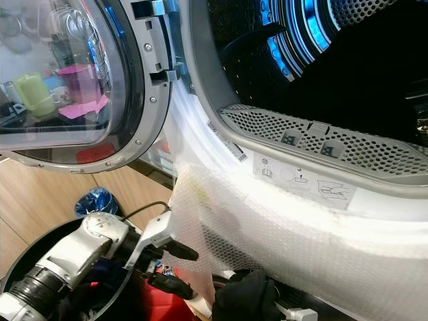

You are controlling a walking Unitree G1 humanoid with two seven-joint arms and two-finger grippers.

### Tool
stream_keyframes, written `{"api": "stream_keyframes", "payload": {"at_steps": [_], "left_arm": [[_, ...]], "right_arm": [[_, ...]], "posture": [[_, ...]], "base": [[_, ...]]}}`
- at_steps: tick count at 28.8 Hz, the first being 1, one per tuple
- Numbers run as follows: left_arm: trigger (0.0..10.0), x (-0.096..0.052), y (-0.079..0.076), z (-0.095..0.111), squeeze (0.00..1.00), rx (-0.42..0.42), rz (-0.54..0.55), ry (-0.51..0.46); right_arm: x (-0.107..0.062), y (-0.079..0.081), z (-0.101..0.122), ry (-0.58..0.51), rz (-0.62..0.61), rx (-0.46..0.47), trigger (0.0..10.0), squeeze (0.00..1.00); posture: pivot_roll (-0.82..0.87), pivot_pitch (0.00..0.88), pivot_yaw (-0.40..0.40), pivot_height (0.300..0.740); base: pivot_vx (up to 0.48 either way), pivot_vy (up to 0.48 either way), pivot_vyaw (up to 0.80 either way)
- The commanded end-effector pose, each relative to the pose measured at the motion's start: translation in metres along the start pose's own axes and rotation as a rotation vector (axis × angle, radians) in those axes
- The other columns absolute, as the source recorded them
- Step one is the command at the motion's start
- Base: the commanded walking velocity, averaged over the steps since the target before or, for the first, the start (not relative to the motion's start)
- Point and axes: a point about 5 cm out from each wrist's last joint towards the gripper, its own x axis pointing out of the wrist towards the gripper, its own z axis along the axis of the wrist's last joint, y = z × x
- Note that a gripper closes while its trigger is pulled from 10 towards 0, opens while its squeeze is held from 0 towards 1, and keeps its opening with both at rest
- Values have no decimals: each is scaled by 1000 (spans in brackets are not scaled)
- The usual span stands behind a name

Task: Clothes washing

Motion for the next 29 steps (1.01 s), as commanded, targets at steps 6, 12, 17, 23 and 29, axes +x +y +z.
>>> {"api": "stream_keyframes", "payload": {"at_steps": [6,12,17,23,29], "left_arm": [[10000,-24,2,-26,1000,-54,119,91],[10000,-43,4,-64,0,-76,306,219],[10000,-31,15,-67,0,-63,493,137],[10000,-13,18,-65,0,-72,512,47],[10000,-6,19,-69,0,-37,499,76]], "right_arm": [[5,4,5,-5,52,-36,0,0],[-14,9,-5,70,96,-60,0,0],[-21,16,2,68,129,-94,0,0],[-24,37,29,-6,196,-172,0,0],[-40,67,50,-26,306,-252,0,0]], "posture": [[50,0,120,740],[62,0,112,740],[69,0,102,740],[52,0,100,740],[45,0,102,740]], "base": [[0,0,0],[0,0,0],[0,0,0],[0,0,0],[0,0,0]]}}
